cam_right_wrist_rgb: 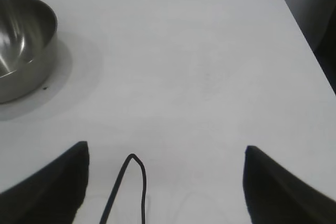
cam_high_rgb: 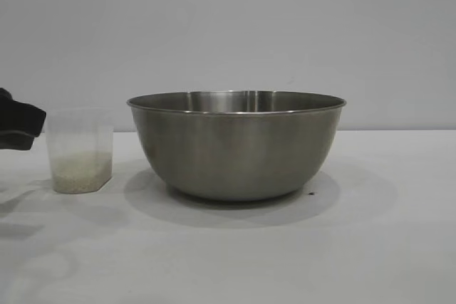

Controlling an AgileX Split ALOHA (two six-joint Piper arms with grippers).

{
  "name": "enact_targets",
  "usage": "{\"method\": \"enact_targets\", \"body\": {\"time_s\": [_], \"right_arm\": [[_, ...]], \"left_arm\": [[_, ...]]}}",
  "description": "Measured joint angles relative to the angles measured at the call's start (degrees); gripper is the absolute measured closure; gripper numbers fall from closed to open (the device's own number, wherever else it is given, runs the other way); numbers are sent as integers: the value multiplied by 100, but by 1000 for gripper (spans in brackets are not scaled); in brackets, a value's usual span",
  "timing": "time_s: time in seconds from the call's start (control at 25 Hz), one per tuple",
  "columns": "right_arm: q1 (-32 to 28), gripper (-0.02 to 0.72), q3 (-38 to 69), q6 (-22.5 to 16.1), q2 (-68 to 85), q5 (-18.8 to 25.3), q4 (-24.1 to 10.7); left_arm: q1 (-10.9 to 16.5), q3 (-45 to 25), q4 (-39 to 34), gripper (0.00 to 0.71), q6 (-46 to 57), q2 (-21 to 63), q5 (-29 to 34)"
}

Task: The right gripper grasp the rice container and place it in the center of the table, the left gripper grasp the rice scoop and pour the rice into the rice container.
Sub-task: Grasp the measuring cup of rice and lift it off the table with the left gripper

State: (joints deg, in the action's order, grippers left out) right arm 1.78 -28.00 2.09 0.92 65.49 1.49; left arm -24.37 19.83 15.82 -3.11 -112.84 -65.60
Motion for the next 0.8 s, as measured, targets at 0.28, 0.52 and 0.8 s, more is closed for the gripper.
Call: {"method": "enact_targets", "body": {"time_s": [0.28, 0.52, 0.8], "right_arm": [[0, 166, 0, 0, 0, 0, 0], [0, 166, 0, 0, 0, 0, 0], [0, 166, 0, 0, 0, 0, 0]], "left_arm": [[0, 239, 181, 485, 0, -144, 1], [0, 483, 255, 485, -145, -326, 1], [0, 735, 179, 554, -465, -573, 1]]}}
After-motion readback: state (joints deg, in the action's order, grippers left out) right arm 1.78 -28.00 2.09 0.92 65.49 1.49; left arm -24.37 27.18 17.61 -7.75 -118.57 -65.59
